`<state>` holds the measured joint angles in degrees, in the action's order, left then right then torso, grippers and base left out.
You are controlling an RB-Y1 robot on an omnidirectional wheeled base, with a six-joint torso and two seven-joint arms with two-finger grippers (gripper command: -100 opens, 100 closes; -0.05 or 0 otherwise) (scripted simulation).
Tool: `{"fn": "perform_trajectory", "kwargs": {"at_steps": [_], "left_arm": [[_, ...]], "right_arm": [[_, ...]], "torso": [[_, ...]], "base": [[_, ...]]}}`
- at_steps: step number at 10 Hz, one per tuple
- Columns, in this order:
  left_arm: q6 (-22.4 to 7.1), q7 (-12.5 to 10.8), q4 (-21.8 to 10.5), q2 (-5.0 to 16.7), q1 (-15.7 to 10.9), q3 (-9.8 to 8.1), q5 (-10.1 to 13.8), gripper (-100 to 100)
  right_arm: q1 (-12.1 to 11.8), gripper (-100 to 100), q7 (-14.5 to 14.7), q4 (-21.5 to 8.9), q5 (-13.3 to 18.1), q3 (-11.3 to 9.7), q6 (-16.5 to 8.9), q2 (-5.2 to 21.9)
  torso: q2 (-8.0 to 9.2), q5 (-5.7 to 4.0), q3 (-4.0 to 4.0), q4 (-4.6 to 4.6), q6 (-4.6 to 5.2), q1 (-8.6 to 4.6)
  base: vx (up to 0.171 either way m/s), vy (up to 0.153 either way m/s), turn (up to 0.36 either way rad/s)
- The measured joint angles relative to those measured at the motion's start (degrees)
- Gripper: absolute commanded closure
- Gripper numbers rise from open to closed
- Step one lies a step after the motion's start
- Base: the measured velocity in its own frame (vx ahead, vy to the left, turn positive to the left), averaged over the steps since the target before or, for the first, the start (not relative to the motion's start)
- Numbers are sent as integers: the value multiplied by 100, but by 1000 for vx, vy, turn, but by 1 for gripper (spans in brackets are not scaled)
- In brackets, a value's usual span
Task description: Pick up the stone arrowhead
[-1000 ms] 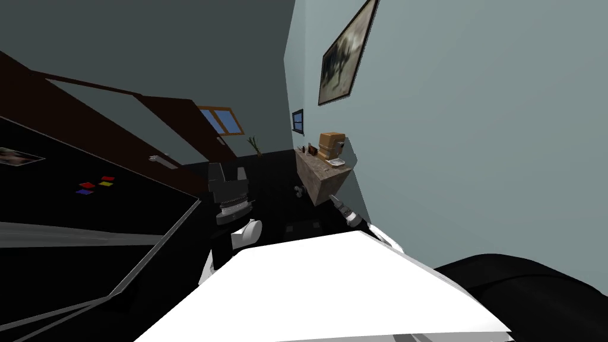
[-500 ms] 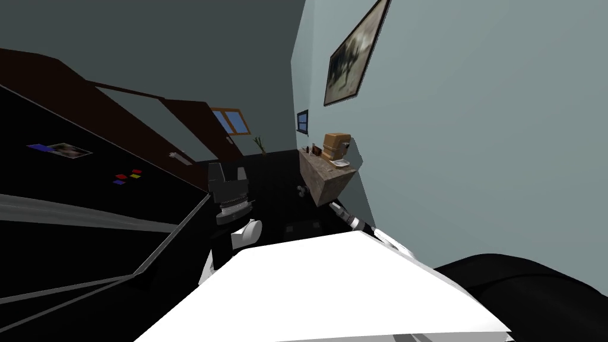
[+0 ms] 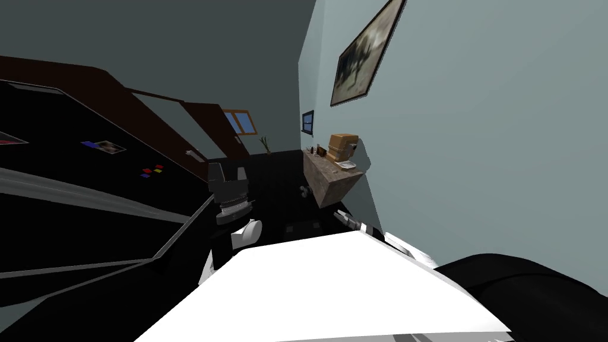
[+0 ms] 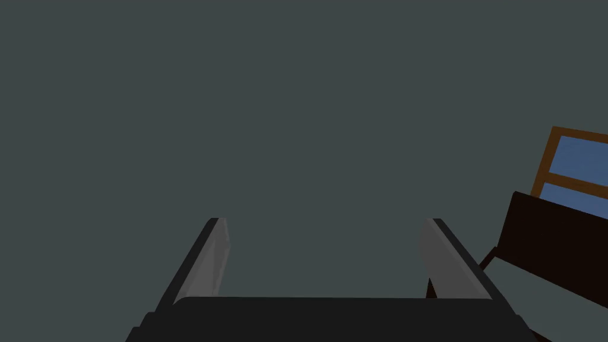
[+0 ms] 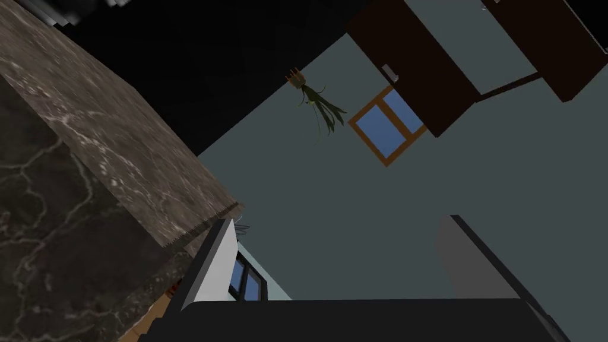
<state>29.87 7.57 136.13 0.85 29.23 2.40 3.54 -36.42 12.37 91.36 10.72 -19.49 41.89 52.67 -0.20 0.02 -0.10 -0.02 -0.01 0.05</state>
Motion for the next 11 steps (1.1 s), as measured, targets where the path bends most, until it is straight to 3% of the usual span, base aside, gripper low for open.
{"fn": "perform_trajectory", "kwargs": {"at_steps": [2, 5, 6, 8, 11], "left_arm": [[0, 0, 0, 0, 0, 0, 0, 0], [0, 0, 0, 0, 1, 0, 0, 0], [0, 0, 0, 0, 0, 0, 0, 0], [0, 0, 0, 0, 1, 0, 0, 0], [0, 0, 1, 0, 1, -1, 0, 0]], "right_arm": [[-75, -100, 112, -234, 175, -124, 69, 290], [137, -100, 140, -755, 421, -358, 131, 728], [92, -100, 165, -783, 531, -427, 62, 907], [240, -100, 214, -1253, 719, -585, 207, 1191], [170, -100, 303, -1520, 916, -686, 237, 1702]], "torso": [[-5, -1, -3, -1, 1, -2], [-12, 0, -7, -3, 2, 2], [-10, 1, -6, -2, 1, 8], [-25, -2, -14, -5, -1, -4], [-21, 1, -13, -5, 3, 5]], "base": [[61, 28, 115], [71, 44, 127], [78, 35, 85], [108, 11, 127], [106, 31, 109]]}}
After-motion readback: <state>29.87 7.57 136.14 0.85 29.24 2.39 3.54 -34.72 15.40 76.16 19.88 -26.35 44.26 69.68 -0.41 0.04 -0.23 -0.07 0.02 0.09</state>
